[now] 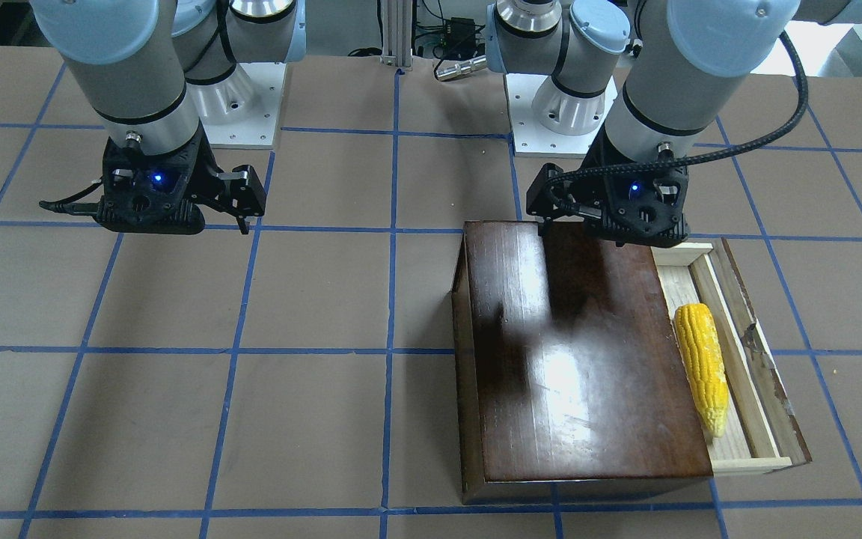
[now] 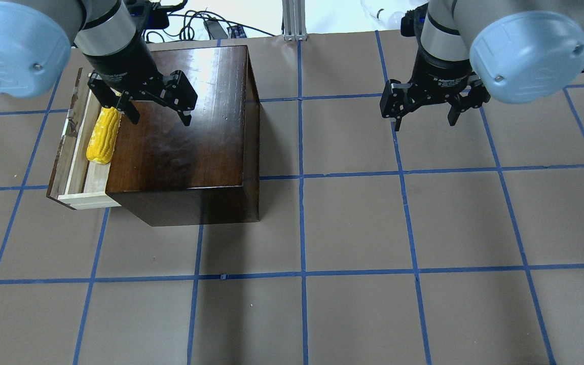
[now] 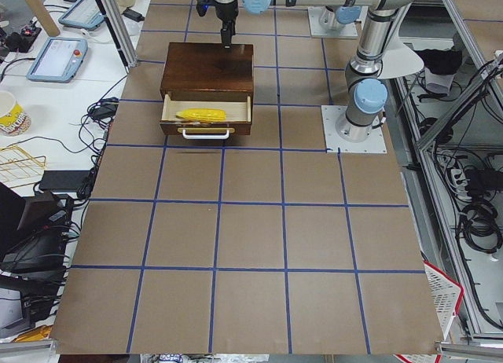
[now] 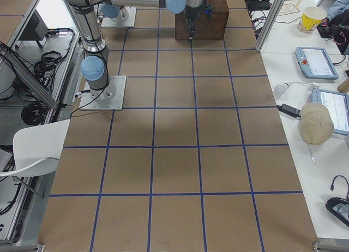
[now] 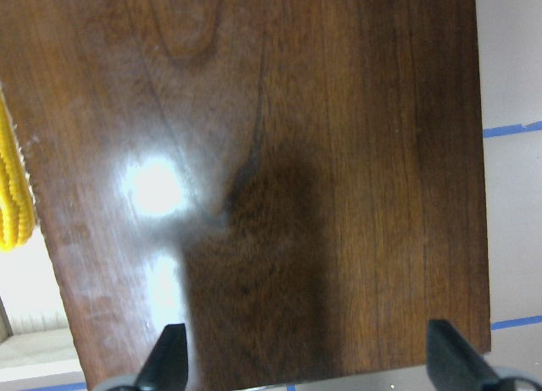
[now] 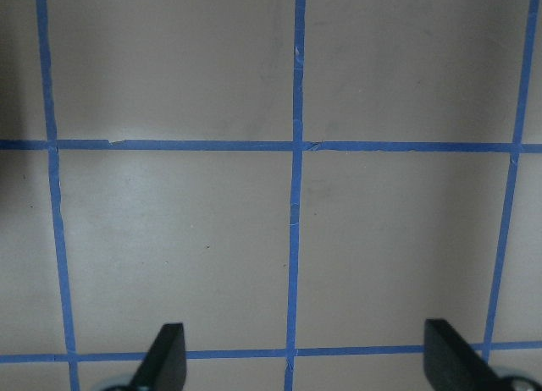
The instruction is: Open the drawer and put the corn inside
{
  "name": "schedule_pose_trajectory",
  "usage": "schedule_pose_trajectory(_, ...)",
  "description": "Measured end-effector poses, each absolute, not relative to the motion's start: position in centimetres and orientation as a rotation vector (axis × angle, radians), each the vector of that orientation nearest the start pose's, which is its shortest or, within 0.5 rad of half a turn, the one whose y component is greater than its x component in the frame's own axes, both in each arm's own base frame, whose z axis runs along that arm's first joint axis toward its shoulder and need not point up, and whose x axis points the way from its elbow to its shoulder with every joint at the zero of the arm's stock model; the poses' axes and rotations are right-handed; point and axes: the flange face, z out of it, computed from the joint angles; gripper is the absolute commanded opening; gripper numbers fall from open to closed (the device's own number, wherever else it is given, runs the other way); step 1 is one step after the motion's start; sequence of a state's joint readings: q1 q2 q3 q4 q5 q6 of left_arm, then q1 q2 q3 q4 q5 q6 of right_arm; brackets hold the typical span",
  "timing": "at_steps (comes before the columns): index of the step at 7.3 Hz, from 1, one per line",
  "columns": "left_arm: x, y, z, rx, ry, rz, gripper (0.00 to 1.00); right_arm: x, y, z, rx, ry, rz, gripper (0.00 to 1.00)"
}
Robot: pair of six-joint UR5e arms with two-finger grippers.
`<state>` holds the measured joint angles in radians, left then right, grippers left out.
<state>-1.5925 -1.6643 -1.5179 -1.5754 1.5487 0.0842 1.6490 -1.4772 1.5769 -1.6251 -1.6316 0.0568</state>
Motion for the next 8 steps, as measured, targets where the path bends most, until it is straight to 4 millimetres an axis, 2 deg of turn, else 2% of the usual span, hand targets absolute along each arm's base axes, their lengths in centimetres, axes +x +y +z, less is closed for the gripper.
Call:
schedule_pose_trajectory(3, -14.47, -51.08, 47.5, 0.167, 3.157, 0.051, 1.0, 16.78, -51.35, 44.27, -0.037, 3.205, 0.066, 1.0)
schedule_pose_trajectory(8, -14.35, -51.26, 47.1, 0.157, 3.159, 0.065, 1.0, 16.78, -51.35, 44.27, -0.037, 3.205, 0.067, 1.0)
